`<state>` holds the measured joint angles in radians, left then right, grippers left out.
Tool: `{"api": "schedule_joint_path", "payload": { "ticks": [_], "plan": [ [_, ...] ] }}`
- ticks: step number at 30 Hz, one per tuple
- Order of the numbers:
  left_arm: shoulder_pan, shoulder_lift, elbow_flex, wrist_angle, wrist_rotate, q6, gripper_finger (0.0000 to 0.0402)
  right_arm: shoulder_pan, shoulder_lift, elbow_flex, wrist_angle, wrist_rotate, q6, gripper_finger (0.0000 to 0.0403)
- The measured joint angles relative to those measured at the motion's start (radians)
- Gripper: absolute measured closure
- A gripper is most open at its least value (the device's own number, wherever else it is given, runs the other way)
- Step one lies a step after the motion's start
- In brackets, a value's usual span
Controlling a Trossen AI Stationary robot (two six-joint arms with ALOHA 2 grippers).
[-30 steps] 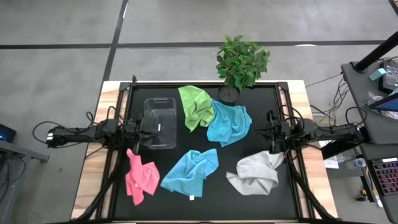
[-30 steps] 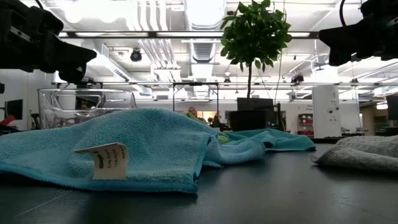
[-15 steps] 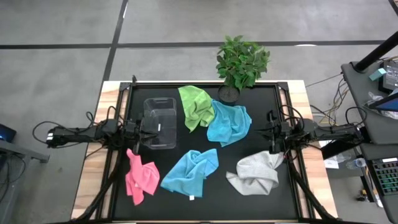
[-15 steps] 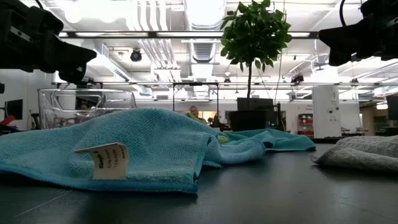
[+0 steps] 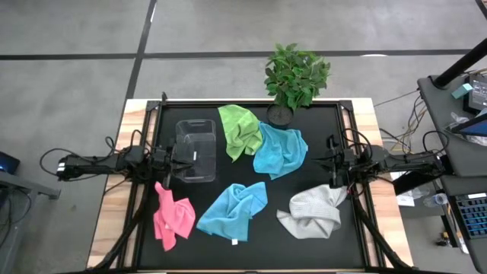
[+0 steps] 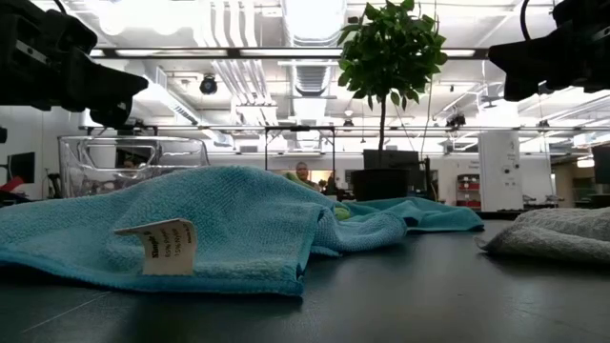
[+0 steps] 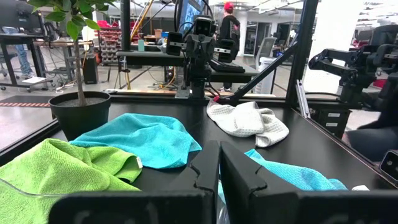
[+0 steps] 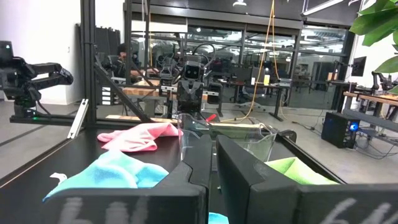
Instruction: Fold microfiber towels
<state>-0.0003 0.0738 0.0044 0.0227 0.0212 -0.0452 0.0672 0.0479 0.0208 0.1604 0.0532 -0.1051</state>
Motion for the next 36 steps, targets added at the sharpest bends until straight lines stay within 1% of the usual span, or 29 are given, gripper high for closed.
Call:
{"api": "schedule_joint_path", "payload": {
  "ticks": [32,36],
  "plan": [
    [0.0,0.0,0.0,0.0,0.0,0.0,0.0402,0.0,0.0,0.0,0.0,0.0,0.0,0.0385],
    [0.0,0.0,0.0,0.0,0.0,0.029,0.0402,0.0,0.0,0.0,0.0,0.0,0.0,0.0385]
  ]
}}
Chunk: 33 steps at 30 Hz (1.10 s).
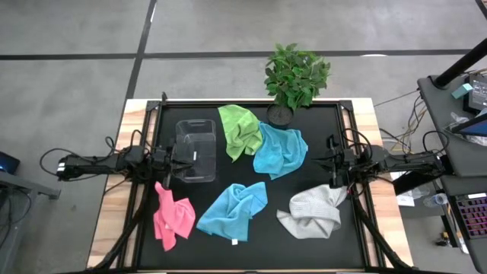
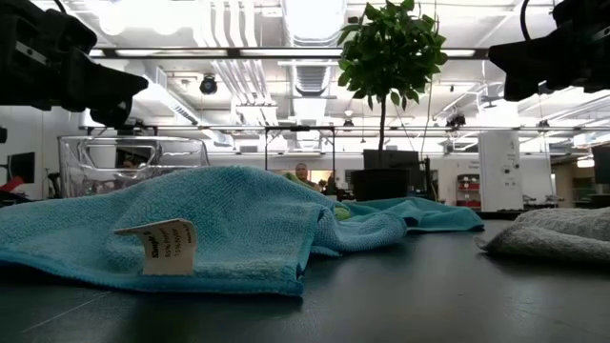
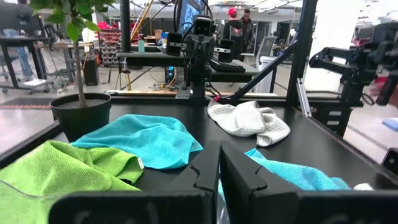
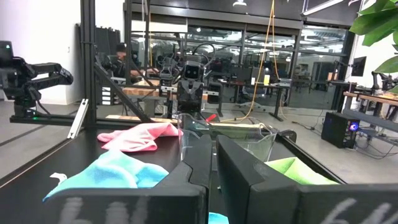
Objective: Fold microfiber towels
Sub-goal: Fold the bottom blue microfiber towel
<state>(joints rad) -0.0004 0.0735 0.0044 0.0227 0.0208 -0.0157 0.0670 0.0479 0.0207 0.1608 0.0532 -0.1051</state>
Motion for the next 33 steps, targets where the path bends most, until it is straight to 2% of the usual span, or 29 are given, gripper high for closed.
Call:
{"api": "schedule_joint_path", "payload": {
  "ticks": [5,6,8,11,13,16,25,33],
  "plan": [
    [0.0,0.001,0.0,0.015,-0.018,0.002,0.0402,0.0,0.0,0.0,0.0,0.0,0.003,0.0385],
    [0.0,0.001,0.0,0.04,-0.032,0.002,0.0402,0.0,0.0,0.0,0.0,-0.001,0.054,0.0385],
    [0.0,0.001,0.0,0.097,-0.039,-0.056,0.0402,0.003,0.0,0.0,0.002,0.005,0.323,0.0385],
    [-0.001,0.007,0.0,0.152,-0.031,-0.375,0.0402,0.003,0.0,0.0,0.002,0.116,0.647,0.0385],
    [0.0,0.005,0.0,0.191,-0.035,-0.464,0.0402,0.002,0.001,0.0,0.0,0.188,0.774,0.0385],
    [0.0,0.005,0.0,0.245,-0.041,-0.473,0.0402,0.002,0.001,0.0,-0.002,0.233,0.867,0.0385],
    [-0.001,0.007,0.0,0.335,-0.035,-0.476,0.0402,0.002,0.001,0.0,0.0,0.236,0.841,0.0385],
    [0.0,0.007,0.0,0.349,-0.039,-0.442,0.0402,0.002,0.001,0.0,-0.022,0.236,0.553,0.0385]
  ]
}}
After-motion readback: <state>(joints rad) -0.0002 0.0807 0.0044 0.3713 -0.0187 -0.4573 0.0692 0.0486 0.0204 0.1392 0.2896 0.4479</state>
